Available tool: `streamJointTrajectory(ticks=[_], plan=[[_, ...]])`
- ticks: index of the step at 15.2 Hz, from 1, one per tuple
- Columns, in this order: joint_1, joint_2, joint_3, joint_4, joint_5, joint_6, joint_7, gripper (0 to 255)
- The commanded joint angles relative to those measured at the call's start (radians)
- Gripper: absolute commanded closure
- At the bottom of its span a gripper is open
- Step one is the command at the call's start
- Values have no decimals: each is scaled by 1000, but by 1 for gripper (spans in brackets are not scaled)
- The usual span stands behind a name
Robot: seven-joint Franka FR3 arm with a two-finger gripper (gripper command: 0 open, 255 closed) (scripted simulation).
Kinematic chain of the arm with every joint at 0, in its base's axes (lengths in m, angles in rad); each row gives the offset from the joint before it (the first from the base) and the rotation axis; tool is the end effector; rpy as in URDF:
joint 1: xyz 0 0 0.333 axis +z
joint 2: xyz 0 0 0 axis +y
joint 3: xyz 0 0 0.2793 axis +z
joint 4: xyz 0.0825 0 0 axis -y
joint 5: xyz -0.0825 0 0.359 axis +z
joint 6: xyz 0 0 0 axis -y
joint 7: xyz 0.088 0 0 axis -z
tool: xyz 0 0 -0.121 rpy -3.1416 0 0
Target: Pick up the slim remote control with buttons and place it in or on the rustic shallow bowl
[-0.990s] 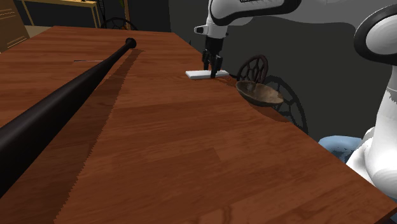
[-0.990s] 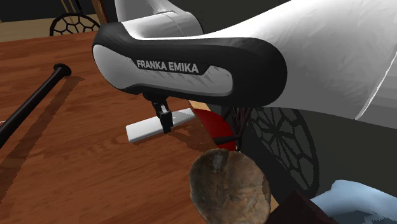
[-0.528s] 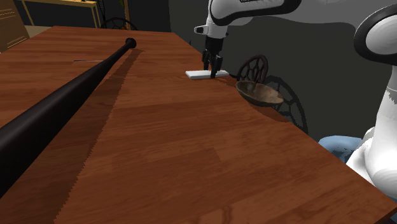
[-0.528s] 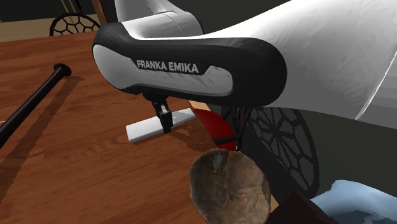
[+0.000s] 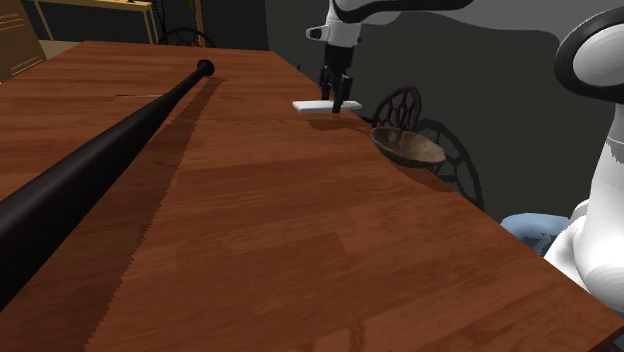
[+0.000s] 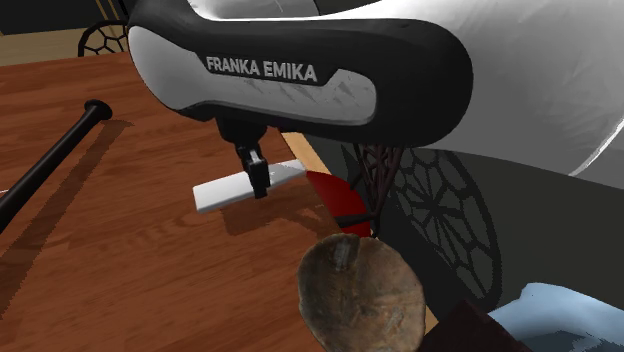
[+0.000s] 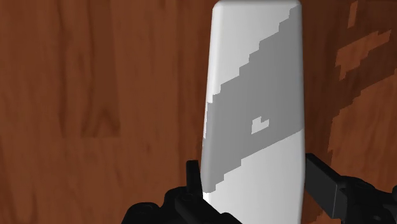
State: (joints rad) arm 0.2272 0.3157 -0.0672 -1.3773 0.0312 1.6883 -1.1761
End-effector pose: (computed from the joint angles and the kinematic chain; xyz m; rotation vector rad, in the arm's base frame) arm 0.6095 0.1072 0.4900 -2.4582 -1.9388 -0.0022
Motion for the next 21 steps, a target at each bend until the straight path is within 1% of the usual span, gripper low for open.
streamJointTrajectory(ticks=[1,9,16,18,21], plan=[[-1,5,0,36,0,-31,1,255],[-4,38,0,194,2,-156,1,255],[-10,97,0,380,7,-284,2,255],[4,-31,1,189,-2,-220,11,255],[20,-186,6,-25,-13,-161,28,255]])
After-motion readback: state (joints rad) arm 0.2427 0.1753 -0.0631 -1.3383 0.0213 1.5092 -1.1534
